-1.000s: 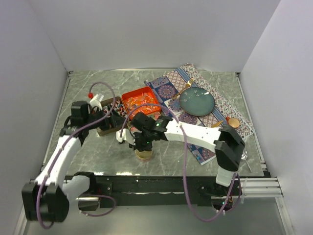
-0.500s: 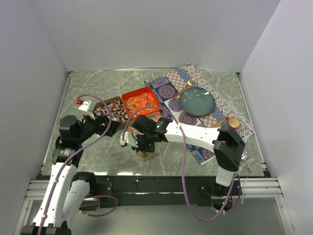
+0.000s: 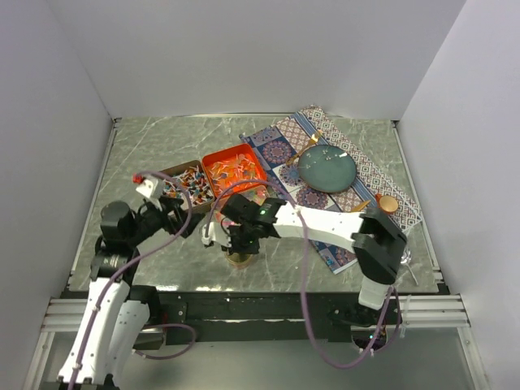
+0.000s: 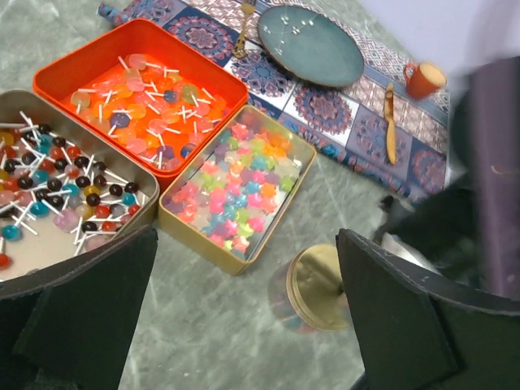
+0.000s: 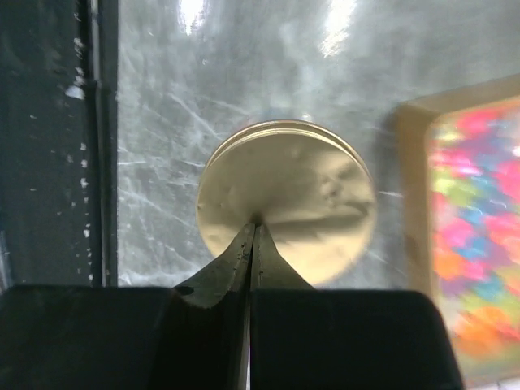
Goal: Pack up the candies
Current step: Close the bottle lid on the packing bottle, then move the packing bottle to the center of the board, then screw the bottle lid onto the packing bottle.
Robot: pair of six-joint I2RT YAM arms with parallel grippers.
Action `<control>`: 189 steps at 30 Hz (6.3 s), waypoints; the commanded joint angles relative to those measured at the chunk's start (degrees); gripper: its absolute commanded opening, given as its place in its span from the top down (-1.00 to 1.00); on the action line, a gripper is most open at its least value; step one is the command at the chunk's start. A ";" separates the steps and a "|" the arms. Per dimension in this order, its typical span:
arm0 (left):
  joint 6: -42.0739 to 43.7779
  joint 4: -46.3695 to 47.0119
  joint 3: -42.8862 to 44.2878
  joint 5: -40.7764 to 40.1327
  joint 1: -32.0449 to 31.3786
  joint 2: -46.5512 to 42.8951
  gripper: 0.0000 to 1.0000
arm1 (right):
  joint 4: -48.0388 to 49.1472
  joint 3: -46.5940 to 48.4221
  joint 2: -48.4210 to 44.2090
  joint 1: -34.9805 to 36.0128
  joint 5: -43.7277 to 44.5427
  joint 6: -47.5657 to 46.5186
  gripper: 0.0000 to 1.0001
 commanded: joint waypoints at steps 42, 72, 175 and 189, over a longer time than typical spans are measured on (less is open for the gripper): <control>40.42 -0.52 6.19 -8.99 -37.31 44.35 -0.82 | -3.70 4.01 -30.02 -41.56 2.67 19.86 -0.92; 9.65 87.42 -13.75 -28.24 -57.26 69.64 -0.99 | -6.34 -8.55 -31.00 -49.56 -9.89 7.66 -1.00; 14.83 66.09 0.31 -38.09 -65.70 92.07 0.98 | -22.96 -18.04 -27.92 -46.58 -23.70 -68.52 -1.00; 17.39 66.71 0.57 -35.89 -66.76 92.33 0.98 | -26.38 -16.11 -15.26 -36.38 -25.20 -79.02 -1.00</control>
